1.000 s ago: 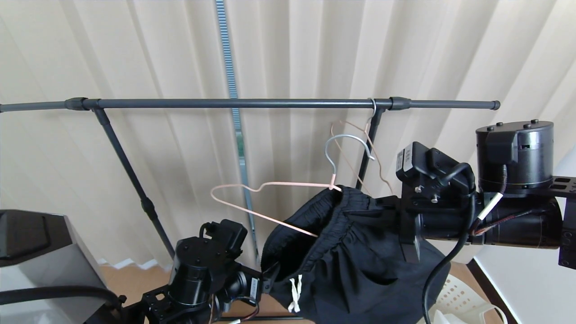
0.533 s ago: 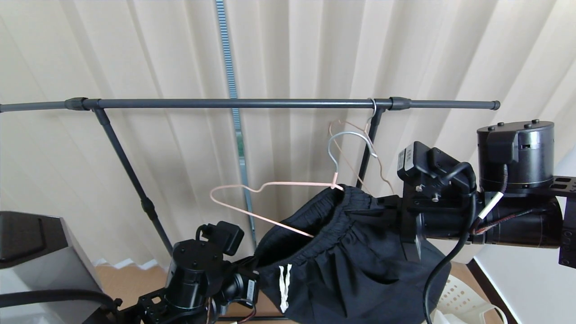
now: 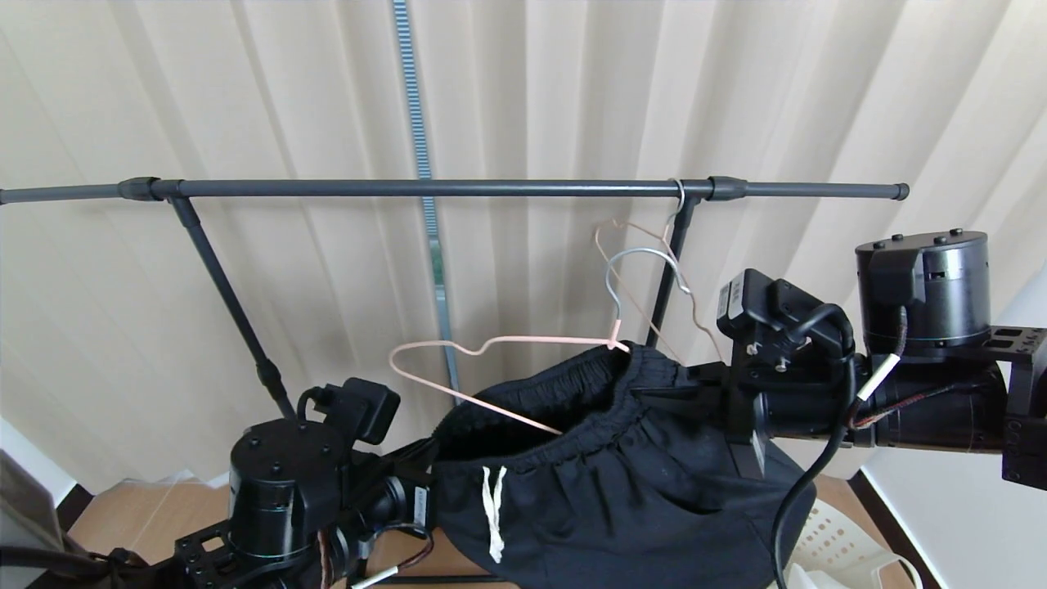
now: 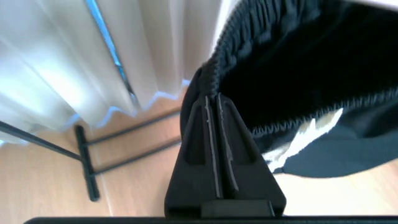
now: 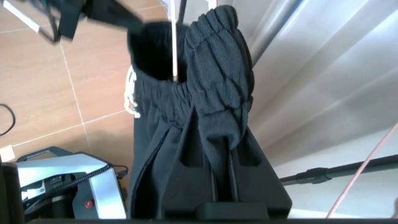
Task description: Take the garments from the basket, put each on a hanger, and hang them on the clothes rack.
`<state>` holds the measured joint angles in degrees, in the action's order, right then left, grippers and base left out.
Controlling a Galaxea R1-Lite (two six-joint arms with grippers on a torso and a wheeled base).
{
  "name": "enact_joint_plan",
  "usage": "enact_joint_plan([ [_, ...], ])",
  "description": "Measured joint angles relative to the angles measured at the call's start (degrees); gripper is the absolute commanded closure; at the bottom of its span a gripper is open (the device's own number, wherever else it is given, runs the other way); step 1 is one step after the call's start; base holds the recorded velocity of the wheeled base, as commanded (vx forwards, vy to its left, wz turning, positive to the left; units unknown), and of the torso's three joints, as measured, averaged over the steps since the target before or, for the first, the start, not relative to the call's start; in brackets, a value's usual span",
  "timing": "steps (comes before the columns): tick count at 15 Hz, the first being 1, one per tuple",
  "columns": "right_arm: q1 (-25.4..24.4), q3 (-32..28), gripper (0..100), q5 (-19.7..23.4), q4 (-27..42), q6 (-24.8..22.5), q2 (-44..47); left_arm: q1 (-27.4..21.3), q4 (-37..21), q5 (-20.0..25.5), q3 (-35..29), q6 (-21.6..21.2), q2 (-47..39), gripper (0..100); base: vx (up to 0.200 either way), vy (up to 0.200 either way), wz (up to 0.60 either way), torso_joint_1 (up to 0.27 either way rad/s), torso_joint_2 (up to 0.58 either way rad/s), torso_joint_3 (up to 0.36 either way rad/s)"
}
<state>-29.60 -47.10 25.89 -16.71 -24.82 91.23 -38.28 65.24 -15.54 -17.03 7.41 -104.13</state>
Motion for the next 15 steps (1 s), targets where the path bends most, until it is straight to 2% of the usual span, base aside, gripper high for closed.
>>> enact_joint_plan([
  [2,0.0,0.59,100,0.0,0.02,-0.52,0.13,0.83,0.01,-0.02,0.04,-0.13,1.49,100,0.0,0.0,0.0,0.0,0.0,0.0],
  [6,0.8,2.24,100,0.02,0.21,-6.41,0.3,2.54,0.04,-0.02,0.15,-0.39,3.36,100,0.0,0.0,0.0,0.0,0.0,0.0],
  [10,1.32,3.08,100,0.02,0.29,-7.91,0.33,4.6,0.04,0.06,0.46,-0.49,3.74,100,0.0,0.0,0.0,0.0,0.0,0.0],
  [12,1.99,3.61,100,0.0,0.32,-10.73,0.39,6.14,0.04,0.06,0.5,-0.5,3.85,100,0.0,0.0,0.0,0.0,0.0,0.0],
  [15,3.23,4.11,100,0.02,0.29,-12.32,0.74,8.24,0.04,0.09,0.52,-0.5,4.22,100,0.0,0.0,0.0,0.0,0.0,0.0],
])
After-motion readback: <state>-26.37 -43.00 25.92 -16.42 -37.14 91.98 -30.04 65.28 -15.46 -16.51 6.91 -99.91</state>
